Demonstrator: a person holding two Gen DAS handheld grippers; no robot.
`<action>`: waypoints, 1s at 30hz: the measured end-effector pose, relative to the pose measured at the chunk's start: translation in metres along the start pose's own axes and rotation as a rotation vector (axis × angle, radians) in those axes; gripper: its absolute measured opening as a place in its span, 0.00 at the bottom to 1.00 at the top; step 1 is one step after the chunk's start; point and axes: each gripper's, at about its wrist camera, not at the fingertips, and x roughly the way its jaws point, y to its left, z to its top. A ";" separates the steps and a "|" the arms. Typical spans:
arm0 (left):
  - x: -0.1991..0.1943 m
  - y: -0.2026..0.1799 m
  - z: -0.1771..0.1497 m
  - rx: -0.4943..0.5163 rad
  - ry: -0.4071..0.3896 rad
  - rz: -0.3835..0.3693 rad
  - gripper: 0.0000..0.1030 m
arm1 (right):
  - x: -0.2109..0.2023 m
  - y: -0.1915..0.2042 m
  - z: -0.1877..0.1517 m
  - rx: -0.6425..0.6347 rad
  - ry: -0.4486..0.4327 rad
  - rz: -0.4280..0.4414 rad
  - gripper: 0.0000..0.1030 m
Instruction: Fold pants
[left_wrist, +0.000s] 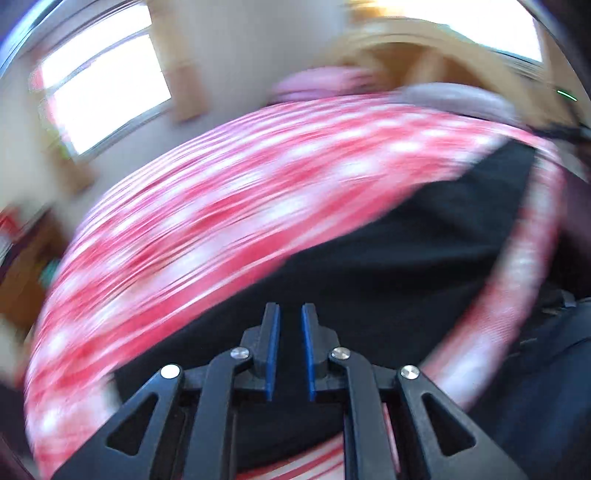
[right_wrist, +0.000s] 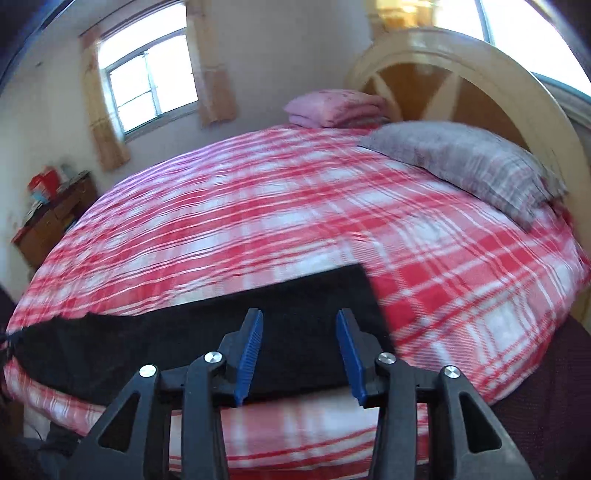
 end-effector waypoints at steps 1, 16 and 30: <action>0.001 0.024 -0.009 -0.064 0.015 0.045 0.14 | 0.002 0.013 0.001 -0.027 0.001 0.021 0.43; 0.037 0.134 -0.073 -0.517 0.074 0.059 0.47 | 0.050 0.152 -0.020 -0.248 0.109 0.220 0.43; 0.038 0.118 -0.075 -0.538 0.109 0.014 0.14 | 0.064 0.157 -0.037 -0.200 0.132 0.254 0.43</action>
